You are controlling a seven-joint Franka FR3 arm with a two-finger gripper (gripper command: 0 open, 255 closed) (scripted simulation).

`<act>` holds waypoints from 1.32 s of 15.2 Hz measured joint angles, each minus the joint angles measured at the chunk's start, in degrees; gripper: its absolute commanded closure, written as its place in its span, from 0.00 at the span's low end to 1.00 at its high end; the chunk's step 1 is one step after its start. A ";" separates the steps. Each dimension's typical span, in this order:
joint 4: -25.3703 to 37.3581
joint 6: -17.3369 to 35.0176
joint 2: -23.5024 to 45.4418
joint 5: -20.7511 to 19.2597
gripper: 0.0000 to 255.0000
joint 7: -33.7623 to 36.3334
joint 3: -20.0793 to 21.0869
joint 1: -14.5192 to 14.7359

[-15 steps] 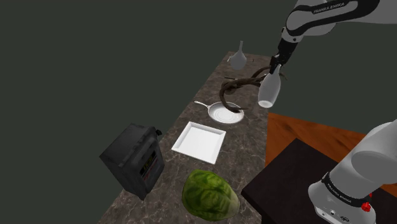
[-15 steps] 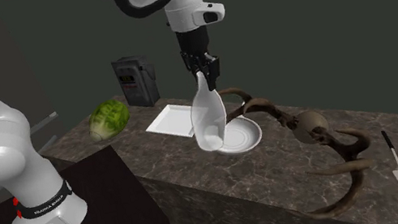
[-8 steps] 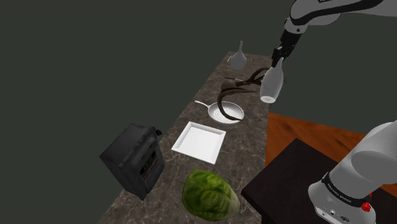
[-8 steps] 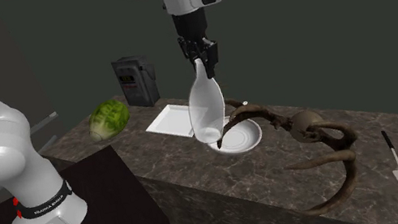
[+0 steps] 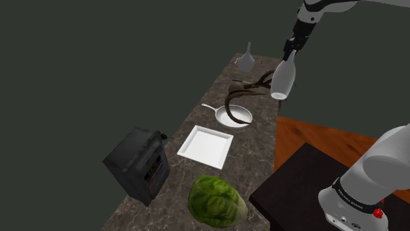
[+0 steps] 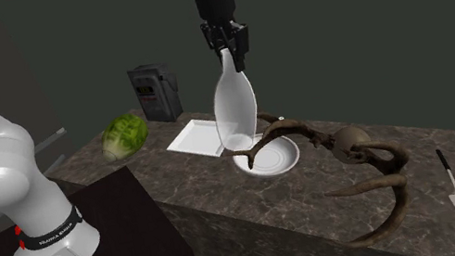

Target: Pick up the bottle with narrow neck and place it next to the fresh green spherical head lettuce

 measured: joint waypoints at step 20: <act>2.76 -10.41 -7.75 -1.56 1.00 8.10 5.74 2.30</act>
